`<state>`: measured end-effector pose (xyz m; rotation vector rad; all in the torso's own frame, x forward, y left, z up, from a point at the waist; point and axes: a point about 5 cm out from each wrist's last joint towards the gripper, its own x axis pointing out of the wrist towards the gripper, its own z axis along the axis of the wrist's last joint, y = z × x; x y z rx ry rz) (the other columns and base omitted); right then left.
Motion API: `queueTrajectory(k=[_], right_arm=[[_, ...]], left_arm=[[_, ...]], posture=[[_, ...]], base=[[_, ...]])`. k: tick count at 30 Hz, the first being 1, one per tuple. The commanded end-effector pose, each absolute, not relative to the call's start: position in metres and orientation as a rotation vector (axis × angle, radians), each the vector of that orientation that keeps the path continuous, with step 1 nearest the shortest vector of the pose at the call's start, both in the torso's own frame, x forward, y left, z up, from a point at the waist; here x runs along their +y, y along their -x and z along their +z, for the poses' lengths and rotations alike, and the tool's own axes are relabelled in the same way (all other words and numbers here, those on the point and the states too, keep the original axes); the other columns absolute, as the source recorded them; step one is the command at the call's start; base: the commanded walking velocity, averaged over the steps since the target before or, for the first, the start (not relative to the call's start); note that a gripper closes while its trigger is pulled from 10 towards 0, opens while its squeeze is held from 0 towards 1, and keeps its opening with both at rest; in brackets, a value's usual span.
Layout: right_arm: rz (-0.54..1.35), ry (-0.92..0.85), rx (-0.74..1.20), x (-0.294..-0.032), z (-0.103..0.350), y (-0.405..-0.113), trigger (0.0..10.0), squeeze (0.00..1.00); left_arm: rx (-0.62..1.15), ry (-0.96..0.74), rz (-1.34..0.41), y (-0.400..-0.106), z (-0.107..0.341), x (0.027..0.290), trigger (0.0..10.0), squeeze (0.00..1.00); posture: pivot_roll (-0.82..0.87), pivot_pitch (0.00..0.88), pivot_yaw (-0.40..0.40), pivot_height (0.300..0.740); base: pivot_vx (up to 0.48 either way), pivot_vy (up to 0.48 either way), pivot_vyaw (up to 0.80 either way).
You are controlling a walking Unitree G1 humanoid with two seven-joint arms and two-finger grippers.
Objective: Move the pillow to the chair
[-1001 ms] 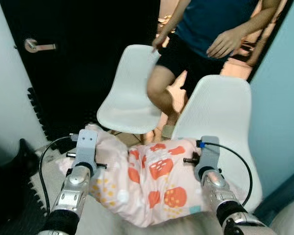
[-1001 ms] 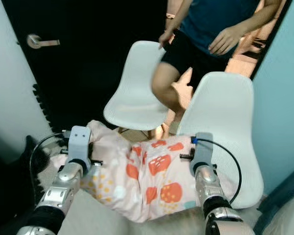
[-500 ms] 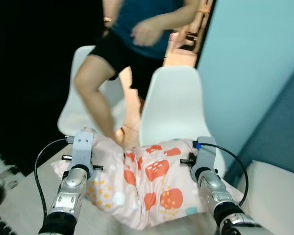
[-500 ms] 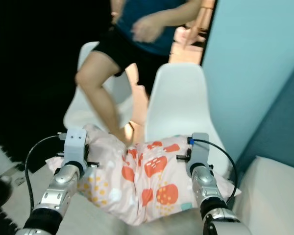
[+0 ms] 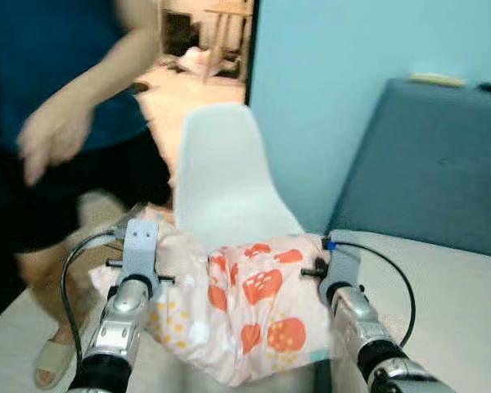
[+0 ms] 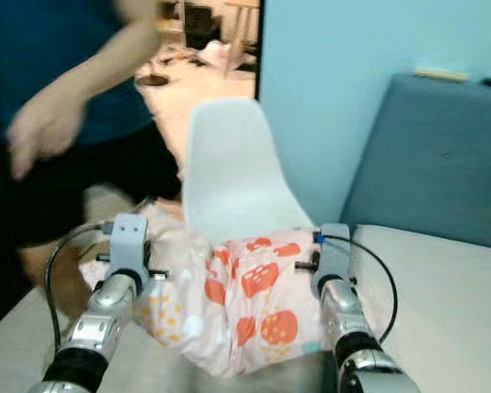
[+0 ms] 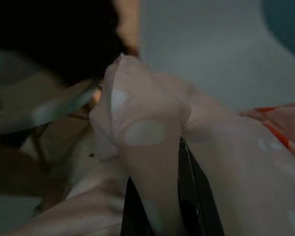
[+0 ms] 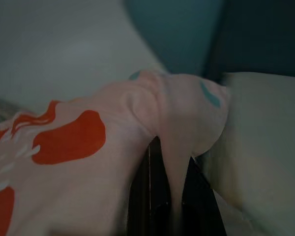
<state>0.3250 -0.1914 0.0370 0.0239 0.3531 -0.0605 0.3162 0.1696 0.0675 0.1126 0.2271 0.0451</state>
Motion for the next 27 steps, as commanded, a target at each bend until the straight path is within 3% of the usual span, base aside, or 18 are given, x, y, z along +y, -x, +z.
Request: queueTrajectory(k=[1, 4, 21, 27], right_arm=[[-0.042, -0.021, 0.336, -0.184, 0.042, -0.329, 10.0, 0.0], [-0.057, -0.044, 0.349, -0.183, 0.04, -0.329, 10.0, 0.0], [-0.022, -0.008, 0.333, -0.182, 0.044, -0.331, 10.0, 0.0], [-0.011, -0.072, 0.211, -0.176, 0.068, -0.345, 10.0, 0.0]], left_arm=[[0.184, -0.103, 0.046, -0.32, 0.076, 0.167, 10.0, 0.0], [0.196, -0.073, 0.058, -0.32, 0.074, 0.168, 10.0, 0.0], [0.194, -0.05, 0.091, -0.317, 0.073, 0.169, 10.0, 0.0], [0.172, -0.04, 0.1, -0.32, 0.079, 0.167, 10.0, 0.0]], posture=[[-0.01, 0.019, -0.052, 0.72], [-0.01, 0.019, -0.052, 0.72], [-0.02, 0.032, -0.07, 0.72], [-0.02, 0.035, -0.075, 0.72]], base=[[0.0, 0.0, -0.8], [0.0, 0.0, -0.8], [0.0, 0.0, 0.0], [0.0, 0.0, 0.0]])
